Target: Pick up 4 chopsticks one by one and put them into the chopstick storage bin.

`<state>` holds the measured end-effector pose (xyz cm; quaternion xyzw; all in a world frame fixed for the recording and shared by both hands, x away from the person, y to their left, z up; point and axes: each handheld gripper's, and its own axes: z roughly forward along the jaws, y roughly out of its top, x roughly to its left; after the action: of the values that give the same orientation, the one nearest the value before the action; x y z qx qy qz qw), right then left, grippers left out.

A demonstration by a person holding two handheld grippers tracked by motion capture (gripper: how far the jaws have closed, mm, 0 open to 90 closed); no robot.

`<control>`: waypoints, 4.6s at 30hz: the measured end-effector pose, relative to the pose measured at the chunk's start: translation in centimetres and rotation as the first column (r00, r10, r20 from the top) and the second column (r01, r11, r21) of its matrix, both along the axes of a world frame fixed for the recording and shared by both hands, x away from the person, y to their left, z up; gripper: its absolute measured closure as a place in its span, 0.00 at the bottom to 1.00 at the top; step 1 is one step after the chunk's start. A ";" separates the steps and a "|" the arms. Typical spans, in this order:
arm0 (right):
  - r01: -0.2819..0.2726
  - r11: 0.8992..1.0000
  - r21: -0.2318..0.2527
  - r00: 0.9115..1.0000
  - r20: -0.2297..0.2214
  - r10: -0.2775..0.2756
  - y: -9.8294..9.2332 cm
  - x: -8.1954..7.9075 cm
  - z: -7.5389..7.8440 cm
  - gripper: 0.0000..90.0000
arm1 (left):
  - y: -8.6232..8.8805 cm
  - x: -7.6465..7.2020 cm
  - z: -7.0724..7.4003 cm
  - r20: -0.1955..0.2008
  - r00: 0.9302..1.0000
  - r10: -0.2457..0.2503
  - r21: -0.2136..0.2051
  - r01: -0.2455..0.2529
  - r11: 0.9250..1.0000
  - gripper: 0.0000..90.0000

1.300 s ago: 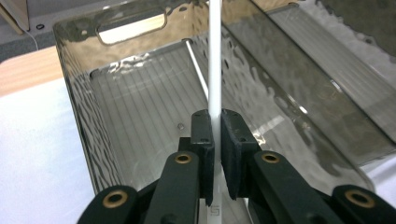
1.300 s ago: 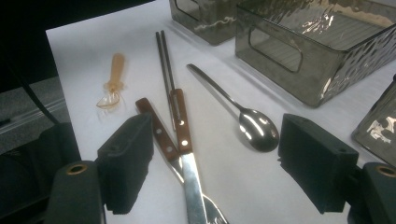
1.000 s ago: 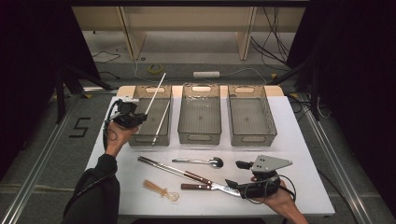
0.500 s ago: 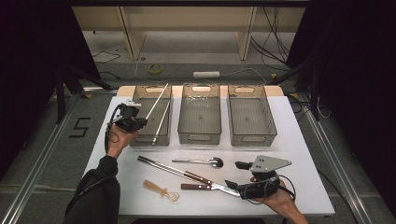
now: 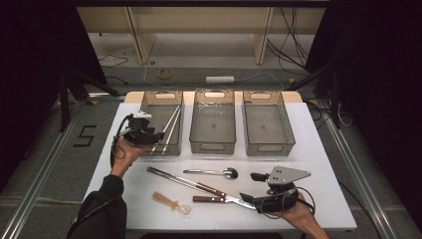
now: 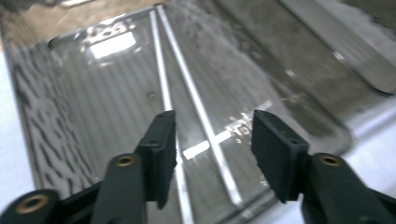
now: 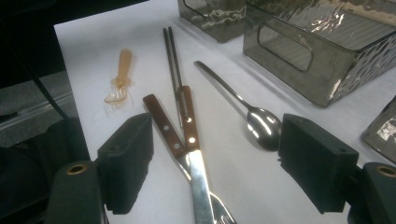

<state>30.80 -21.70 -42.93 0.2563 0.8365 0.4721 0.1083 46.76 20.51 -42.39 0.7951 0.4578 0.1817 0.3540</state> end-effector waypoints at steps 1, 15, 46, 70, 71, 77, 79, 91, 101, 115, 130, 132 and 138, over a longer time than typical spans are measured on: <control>0.000 1.000 0.001 1.000 -0.003 0.000 0.0 0.0 0.0 0.31 | -0.2 -0.2 0.2 -0.005 1.000 -0.015 0.018 0.015 1.000 0.49; 0.001 1.000 -0.004 1.000 -0.003 -0.001 0.0 0.0 0.1 0.31 | -2.8 -4.2 2.4 0.007 0.972 -0.236 0.105 0.234 0.967 0.30; -0.003 1.000 -0.005 1.000 -0.007 0.003 0.1 0.0 0.0 0.30 | -6.5 -7.1 0.0 -0.184 0.852 -0.491 0.300 0.524 0.797 0.31; -0.006 1.000 -0.007 1.000 -0.006 0.006 0.1 0.0 0.0 0.30 | -8.1 -6.3 -2.4 -0.294 0.788 -0.541 0.329 0.614 0.717 0.32; -0.006 1.000 -0.006 1.000 -0.007 0.006 0.1 0.0 0.0 0.30 | -8.2 -6.3 -2.4 -0.295 0.787 -0.542 0.332 0.617 0.714 0.33; -0.007 1.000 -0.008 1.000 -0.010 0.007 0.2 0.0 0.0 0.30 | -8.5 -6.3 -2.8 -0.311 0.767 -0.561 0.341 0.641 0.688 0.37; -0.007 1.000 -0.010 1.000 -0.010 0.007 0.2 0.0 0.0 0.30 | -8.7 -6.2 -3.0 -0.322 0.756 -0.570 0.346 0.654 0.672 0.40; -0.009 1.000 -0.012 1.000 -0.009 0.009 0.2 0.1 -0.1 0.31 | -9.5 -6.1 -3.8 -0.347 0.724 -0.596 0.357 0.690 0.630 0.51; -0.009 1.000 -0.015 1.000 -0.012 0.009 0.3 0.1 -0.1 0.31 | -9.8 -6.2 -3.9 -0.351 0.691 -0.631 0.346 0.722 0.599 0.62; -0.013 1.000 -0.018 1.000 -0.017 0.013 0.3 0.1 -0.2 0.31 | -10.1 -6.4 -3.7 -0.369 0.668 -0.647 0.347 0.744 0.571 0.77; -0.016 1.000 -0.025 1.000 -0.016 0.016 0.4 0.1 -0.2 0.31 | -10.2 -7.0 -3.6 -0.351 0.620 -0.702 0.391 0.778 0.491 0.85; -0.017 1.000 -0.026 1.000 -0.016 0.017 0.5 0.1 -0.2 0.31 | -10.2 -7.0 -3.6 -0.346 0.622 -0.702 0.386 0.776 0.498 0.88; -0.019 0.999 -0.027 1.000 -0.017 0.018 0.5 0.1 -0.2 0.31 | -10.1 -6.9 -3.6 -0.347 0.615 -0.708 0.373 0.783 0.497 0.90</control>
<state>30.93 -21.23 -43.11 0.2511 0.8459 0.4596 0.1004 39.85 10.39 -45.98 0.9866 0.0309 0.0606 0.1485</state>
